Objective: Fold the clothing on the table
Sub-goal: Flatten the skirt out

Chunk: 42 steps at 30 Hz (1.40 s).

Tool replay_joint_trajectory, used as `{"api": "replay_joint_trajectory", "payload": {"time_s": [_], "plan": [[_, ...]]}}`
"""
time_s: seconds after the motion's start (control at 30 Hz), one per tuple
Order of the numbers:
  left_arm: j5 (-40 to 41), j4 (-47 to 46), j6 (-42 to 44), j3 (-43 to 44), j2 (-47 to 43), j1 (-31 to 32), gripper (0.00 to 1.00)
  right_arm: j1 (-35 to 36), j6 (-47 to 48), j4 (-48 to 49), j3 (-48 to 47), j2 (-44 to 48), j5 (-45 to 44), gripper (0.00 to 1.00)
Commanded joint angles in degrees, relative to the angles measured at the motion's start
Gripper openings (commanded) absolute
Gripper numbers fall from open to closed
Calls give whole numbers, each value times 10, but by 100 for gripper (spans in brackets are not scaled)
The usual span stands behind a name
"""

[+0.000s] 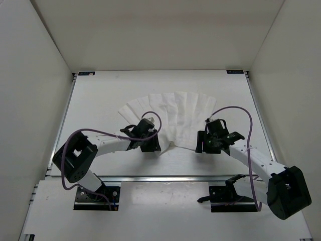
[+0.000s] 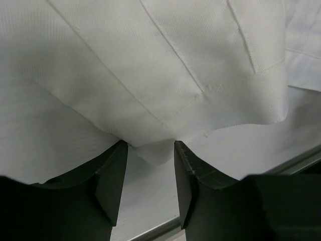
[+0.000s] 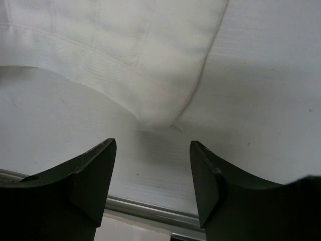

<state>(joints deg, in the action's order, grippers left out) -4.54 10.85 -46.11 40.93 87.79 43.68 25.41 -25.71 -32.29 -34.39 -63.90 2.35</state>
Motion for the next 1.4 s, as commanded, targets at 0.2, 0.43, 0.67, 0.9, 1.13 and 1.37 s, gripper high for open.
{"api": "replay_joint_trajectory", "payload": {"time_s": [0.2,0.43,0.67,0.9,1.13,1.37], "plan": [[132,191,103,81,77,-4,52,-19,17,38,20,27,20,58],[196,254,138,117,120,-4,30,-32,19,72,41,7,7,58],[194,237,156,96,116,-11,0,-41,9,113,47,-31,-9,58],[183,209,168,46,75,-29,0,-32,8,141,35,-92,-18,26],[164,196,189,-5,-5,-54,0,-17,26,87,-10,-64,-20,0],[156,260,243,128,-74,-113,0,-48,106,46,-133,-24,5,0]]}}
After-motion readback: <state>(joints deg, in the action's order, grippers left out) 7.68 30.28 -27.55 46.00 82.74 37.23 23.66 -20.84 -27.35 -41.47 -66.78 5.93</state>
